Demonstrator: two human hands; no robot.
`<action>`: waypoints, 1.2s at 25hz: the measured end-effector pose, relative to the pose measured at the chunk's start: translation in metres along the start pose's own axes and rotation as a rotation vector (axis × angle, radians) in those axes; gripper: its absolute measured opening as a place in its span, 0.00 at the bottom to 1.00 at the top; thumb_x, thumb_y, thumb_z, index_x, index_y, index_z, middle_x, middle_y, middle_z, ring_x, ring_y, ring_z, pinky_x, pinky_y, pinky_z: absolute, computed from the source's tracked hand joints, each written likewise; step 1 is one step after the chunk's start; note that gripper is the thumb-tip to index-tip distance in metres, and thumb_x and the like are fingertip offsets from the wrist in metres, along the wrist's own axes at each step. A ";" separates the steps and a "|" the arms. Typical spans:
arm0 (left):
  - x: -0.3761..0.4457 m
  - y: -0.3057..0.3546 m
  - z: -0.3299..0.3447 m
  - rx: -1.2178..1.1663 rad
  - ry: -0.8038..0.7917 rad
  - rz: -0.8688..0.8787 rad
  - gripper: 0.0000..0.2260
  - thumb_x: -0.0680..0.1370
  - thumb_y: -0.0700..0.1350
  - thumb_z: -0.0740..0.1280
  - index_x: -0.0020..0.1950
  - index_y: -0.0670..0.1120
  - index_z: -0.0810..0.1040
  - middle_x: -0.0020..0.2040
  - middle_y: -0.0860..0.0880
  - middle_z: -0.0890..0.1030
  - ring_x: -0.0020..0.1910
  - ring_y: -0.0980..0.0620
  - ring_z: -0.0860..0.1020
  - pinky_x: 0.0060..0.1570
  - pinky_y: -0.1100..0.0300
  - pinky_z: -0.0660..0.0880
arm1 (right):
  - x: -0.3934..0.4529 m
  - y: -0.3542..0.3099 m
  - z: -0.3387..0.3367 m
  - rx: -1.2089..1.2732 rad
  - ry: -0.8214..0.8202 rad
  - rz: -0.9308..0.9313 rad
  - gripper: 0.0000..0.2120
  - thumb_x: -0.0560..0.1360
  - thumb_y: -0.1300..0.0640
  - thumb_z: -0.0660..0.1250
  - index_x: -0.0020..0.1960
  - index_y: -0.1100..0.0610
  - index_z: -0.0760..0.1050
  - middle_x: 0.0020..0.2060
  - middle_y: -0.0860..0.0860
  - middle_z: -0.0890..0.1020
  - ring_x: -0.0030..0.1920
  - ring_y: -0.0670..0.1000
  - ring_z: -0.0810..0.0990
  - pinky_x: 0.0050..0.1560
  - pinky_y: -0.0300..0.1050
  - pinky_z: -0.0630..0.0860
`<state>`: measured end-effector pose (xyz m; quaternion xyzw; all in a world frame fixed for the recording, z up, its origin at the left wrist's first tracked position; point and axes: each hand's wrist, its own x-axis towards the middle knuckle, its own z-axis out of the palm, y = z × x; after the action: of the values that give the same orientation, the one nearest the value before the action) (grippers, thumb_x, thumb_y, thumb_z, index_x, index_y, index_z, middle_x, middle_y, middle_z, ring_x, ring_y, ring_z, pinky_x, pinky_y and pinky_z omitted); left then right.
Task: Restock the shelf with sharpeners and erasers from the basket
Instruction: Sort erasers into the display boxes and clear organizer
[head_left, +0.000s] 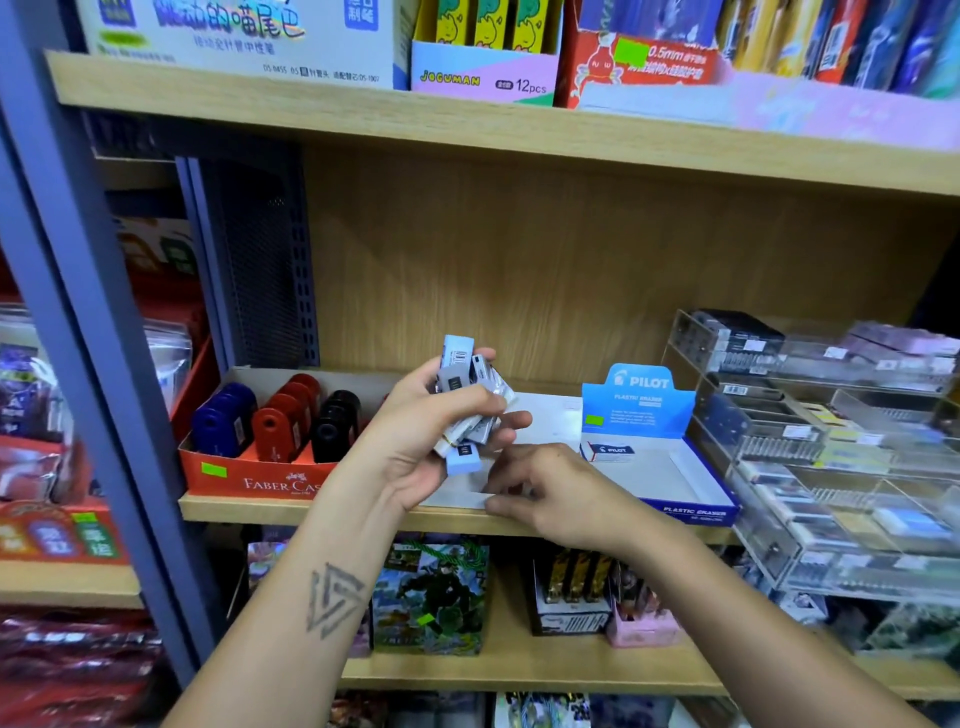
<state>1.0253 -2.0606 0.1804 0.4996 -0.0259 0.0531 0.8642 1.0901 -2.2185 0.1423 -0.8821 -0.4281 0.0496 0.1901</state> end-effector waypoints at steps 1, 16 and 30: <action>0.000 -0.002 0.000 -0.016 -0.021 -0.014 0.21 0.73 0.26 0.66 0.64 0.40 0.75 0.52 0.37 0.79 0.52 0.30 0.81 0.33 0.57 0.80 | -0.002 0.001 -0.003 0.044 0.013 0.009 0.10 0.76 0.51 0.70 0.56 0.52 0.83 0.52 0.43 0.82 0.52 0.45 0.79 0.56 0.43 0.75; 0.012 -0.020 0.014 0.069 -0.103 -0.119 0.18 0.73 0.27 0.65 0.62 0.38 0.76 0.53 0.33 0.82 0.49 0.34 0.83 0.36 0.56 0.81 | -0.008 0.022 -0.057 0.829 0.401 0.127 0.31 0.66 0.73 0.69 0.63 0.48 0.80 0.42 0.55 0.78 0.43 0.52 0.75 0.49 0.46 0.74; 0.027 -0.032 0.046 -0.080 -0.017 -0.126 0.13 0.74 0.27 0.65 0.56 0.39 0.76 0.48 0.32 0.82 0.44 0.36 0.83 0.34 0.59 0.81 | -0.054 0.055 -0.082 0.059 0.487 0.131 0.14 0.73 0.57 0.75 0.58 0.54 0.83 0.50 0.46 0.82 0.44 0.47 0.82 0.53 0.46 0.77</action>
<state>1.0561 -2.1150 0.1783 0.4657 -0.0040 -0.0068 0.8849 1.1169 -2.3149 0.1932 -0.8879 -0.3100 -0.1397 0.3099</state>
